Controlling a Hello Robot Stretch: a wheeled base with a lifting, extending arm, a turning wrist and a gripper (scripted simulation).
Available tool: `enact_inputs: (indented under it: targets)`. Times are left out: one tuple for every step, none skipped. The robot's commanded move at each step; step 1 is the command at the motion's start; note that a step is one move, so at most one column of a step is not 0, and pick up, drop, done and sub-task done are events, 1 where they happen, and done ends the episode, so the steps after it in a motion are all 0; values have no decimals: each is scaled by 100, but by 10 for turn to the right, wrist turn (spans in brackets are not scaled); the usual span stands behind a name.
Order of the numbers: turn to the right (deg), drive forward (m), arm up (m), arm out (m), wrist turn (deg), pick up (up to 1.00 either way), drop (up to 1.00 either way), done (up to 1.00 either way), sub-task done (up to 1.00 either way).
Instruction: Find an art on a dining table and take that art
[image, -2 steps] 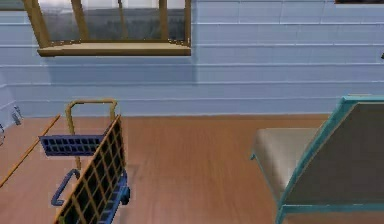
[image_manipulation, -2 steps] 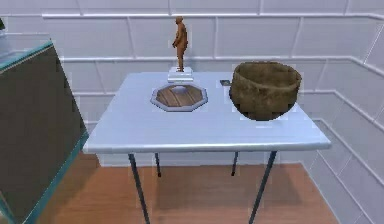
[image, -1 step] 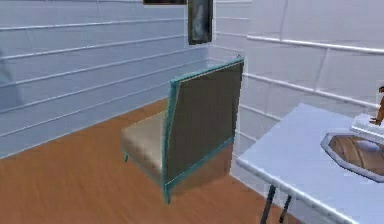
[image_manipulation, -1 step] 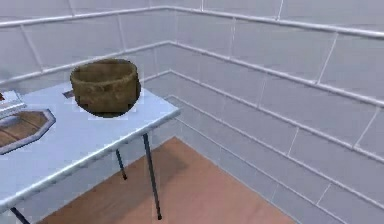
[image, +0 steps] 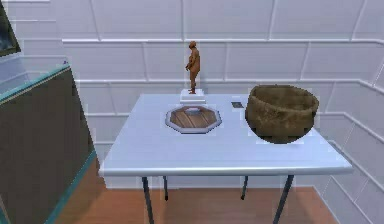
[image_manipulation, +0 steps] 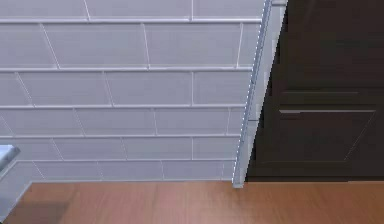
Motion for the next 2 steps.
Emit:
enact_inputs:
  targets:
    - [60, 0, 0, 0, 0, 0, 0, 0, 0]
    - [0, 35, 0, 0, 0, 0, 0, 0, 0]
